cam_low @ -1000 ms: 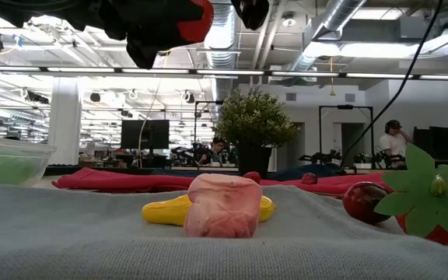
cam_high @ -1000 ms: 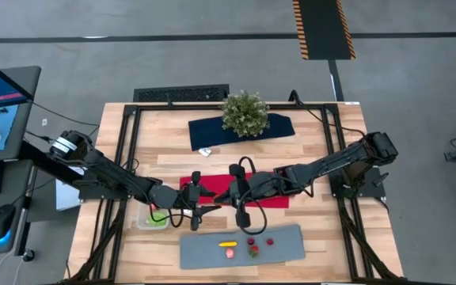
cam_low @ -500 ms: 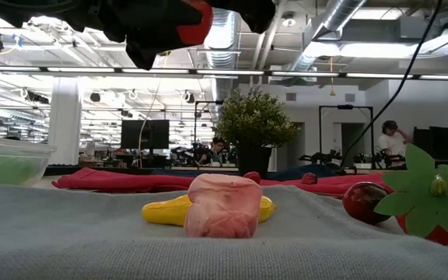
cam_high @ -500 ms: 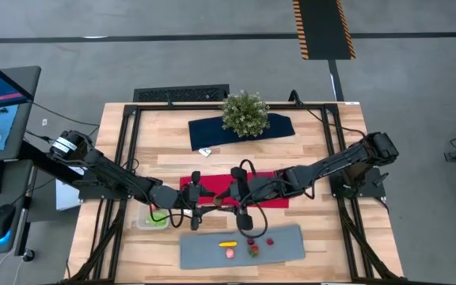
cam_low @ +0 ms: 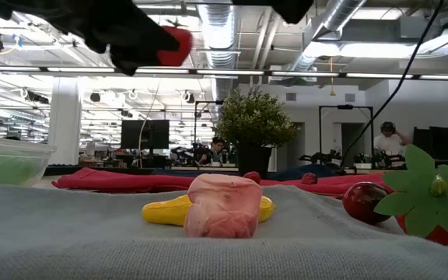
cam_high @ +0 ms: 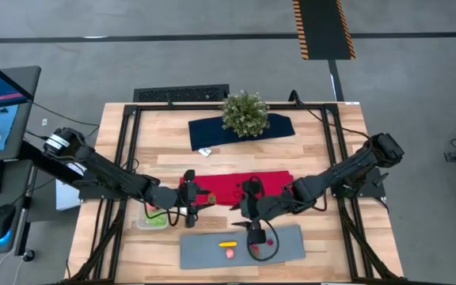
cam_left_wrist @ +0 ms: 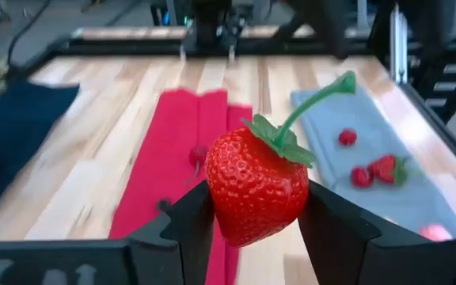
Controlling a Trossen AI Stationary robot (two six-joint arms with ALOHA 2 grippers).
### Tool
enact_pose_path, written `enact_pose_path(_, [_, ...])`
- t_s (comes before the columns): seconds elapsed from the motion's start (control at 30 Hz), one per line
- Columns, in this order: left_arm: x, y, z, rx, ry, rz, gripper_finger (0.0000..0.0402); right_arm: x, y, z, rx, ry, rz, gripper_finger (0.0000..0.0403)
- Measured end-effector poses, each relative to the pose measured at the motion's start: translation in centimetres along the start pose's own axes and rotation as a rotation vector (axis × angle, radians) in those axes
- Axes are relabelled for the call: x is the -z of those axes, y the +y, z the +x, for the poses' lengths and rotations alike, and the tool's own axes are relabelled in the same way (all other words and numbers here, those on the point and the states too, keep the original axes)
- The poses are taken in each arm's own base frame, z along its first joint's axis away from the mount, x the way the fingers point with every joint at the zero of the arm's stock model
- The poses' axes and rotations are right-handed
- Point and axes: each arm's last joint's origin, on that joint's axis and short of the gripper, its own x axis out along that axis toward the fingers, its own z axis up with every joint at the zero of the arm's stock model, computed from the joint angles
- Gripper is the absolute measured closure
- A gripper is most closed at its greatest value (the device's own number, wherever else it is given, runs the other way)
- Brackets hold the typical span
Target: Pick and placing Produce into tupperware
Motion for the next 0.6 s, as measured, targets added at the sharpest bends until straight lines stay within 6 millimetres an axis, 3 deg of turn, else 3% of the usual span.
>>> enact_pose_path(0.23, [-0.3, 1.0, -3.8, -0.009, 0.141, -0.083, 0.0246, 0.6, 1.8, -0.6, 0.003, 0.027, 0.008, 0.0176])
enact_pose_path(0.6, [0.5, 4.1, -10.7, -0.103, 0.378, -0.386, 0.0246, 1.0, 3.0, -1.0, -0.021, 0.043, 0.014, 0.0177])
